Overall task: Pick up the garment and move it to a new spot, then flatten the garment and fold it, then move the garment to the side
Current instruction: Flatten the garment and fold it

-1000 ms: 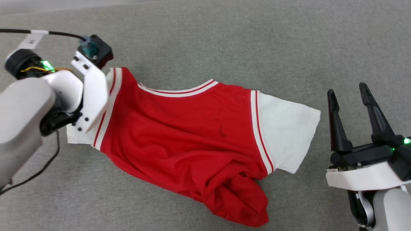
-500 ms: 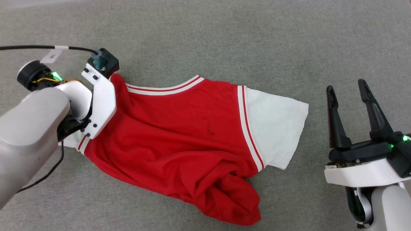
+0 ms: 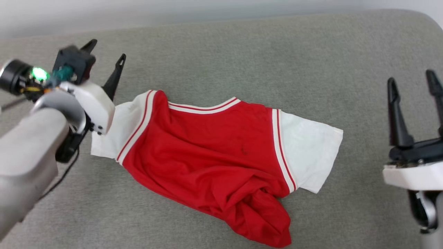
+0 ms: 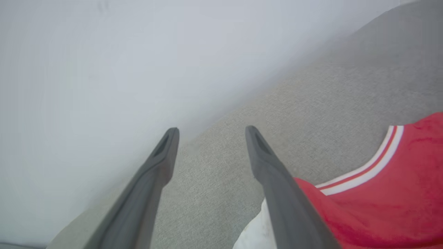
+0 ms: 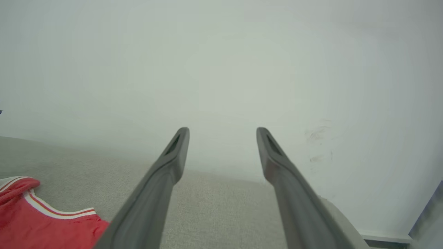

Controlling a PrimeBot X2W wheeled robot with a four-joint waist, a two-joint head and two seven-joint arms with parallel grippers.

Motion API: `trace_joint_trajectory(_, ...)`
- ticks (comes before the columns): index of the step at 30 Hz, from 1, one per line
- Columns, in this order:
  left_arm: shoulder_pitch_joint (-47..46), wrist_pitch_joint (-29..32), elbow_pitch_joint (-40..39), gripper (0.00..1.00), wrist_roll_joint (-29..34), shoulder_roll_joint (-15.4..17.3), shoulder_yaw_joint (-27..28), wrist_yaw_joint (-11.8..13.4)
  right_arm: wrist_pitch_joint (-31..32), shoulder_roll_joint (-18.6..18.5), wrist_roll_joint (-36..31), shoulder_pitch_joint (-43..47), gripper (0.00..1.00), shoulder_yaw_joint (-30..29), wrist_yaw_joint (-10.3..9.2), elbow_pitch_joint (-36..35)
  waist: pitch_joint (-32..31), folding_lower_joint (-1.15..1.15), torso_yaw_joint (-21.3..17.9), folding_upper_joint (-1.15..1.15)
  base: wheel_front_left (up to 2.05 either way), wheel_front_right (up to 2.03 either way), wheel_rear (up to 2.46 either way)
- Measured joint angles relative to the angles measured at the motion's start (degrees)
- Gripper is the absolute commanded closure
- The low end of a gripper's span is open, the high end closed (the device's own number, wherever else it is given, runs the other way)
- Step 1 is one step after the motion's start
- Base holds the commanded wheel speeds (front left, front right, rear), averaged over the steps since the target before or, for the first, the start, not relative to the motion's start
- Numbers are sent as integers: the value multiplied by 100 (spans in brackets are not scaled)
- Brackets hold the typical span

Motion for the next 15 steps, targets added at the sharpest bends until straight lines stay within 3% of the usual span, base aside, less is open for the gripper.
trace_joint_trajectory(5, 730, -639, -583, 0, -58, 148, 392, 909, 335, -792, 107, -392, 0, 216, 0, 260, -178, 0, 194, 0, 0, 0, 0)
trace_joint_trajectory(12, 1898, -727, -1677, 0, 374, 9, 1477, 2062, 2598, -2221, 1280, -1061, 0, 1205, 0, 555, -239, 0, 434, 0, 0, 0, 0)
trace_joint_trajectory(15, 2535, -740, -2098, 0, 777, -222, 2118, 2379, 3548, -2847, 1909, -1250, 0, 1623, 0, 559, -200, 0, 527, 0, 0, 0, 0)
